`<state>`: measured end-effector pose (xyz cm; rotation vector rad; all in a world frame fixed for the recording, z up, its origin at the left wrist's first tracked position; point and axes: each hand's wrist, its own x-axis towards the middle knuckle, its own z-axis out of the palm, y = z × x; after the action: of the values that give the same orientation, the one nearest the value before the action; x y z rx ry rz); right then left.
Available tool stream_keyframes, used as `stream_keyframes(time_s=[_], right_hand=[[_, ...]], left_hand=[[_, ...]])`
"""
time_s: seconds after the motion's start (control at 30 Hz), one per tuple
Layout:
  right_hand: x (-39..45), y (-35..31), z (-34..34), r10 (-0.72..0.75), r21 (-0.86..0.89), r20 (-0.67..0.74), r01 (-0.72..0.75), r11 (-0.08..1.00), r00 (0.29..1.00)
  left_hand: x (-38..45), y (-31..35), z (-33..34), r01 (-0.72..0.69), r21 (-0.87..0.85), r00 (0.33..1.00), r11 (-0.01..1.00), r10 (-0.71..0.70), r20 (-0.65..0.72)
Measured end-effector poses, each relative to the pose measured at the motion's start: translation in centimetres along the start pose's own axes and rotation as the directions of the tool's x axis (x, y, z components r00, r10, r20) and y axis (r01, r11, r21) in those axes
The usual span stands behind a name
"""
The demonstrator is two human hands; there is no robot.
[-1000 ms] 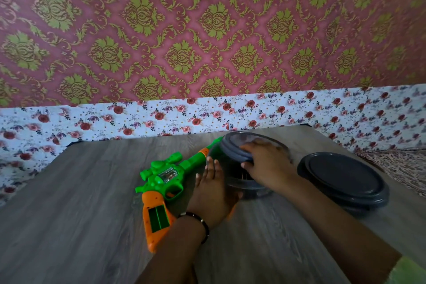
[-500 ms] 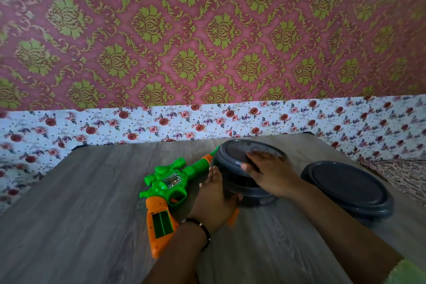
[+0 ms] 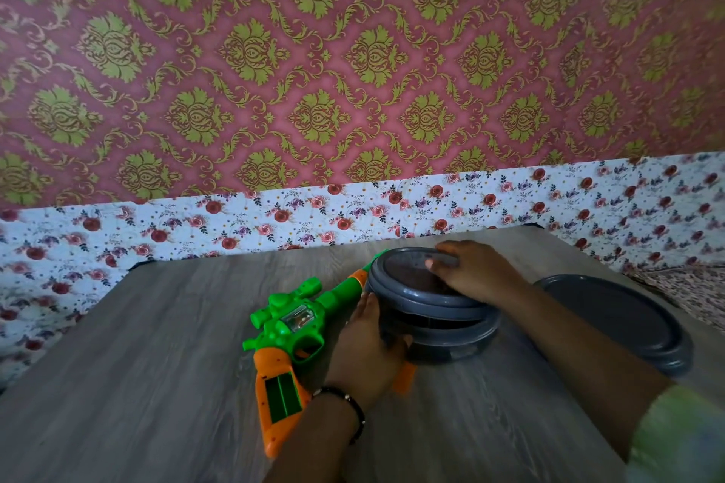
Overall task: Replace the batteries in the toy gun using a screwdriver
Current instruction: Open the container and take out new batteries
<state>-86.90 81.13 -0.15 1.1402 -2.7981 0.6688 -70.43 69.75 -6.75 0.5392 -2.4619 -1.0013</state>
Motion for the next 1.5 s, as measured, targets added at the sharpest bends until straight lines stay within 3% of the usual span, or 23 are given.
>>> stream_keyframes(time_s=[0.17,0.27,0.4,0.53,0.67,0.83,1.1,1.5], right_hand=[[1.8,0.6,0.5,0.158,0.047,0.15,-0.166,0.985,0.976],[2.1,0.4,-0.2,0.182,0.091,0.097,-0.191,0.977,0.978],[1.5,0.3,-0.3,0.155,0.024,0.069,-0.157,0.987,0.985],[1.2,1.4,0.1,0.26,0.0,-0.024,-0.26,0.966,0.965],[1.1,2.0,0.7,0.364,0.104,0.07,-0.37,0.923,0.929],[1.1,1.8,0.3,0.337,0.052,-0.002,-0.336,0.94,0.942],[0.3,1.2,1.3,0.289,-0.039,0.137,-0.286,0.957,0.947],[0.6,1.1,1.1,0.25,-0.241,0.138,-0.212,0.947,0.958]], left_hand=[[0.0,0.1,-0.3,-0.038,0.072,0.999,0.997,0.036,0.023],[-0.1,0.2,-0.2,-0.042,0.08,0.999,0.996,0.039,0.034],[0.2,-0.6,0.4,-0.026,0.077,1.0,0.997,0.025,0.012],[0.0,-0.3,0.3,-0.024,0.083,1.0,0.996,0.024,0.007],[-0.2,0.2,-0.1,-0.028,0.07,0.999,0.997,0.026,0.023],[-0.4,0.5,-0.3,-0.076,0.129,0.997,0.989,0.072,0.039],[-0.3,1.1,-0.5,-0.176,0.355,0.984,0.918,0.174,0.038],[0.3,2.2,-0.9,-0.197,0.587,0.98,0.785,0.14,0.142]])
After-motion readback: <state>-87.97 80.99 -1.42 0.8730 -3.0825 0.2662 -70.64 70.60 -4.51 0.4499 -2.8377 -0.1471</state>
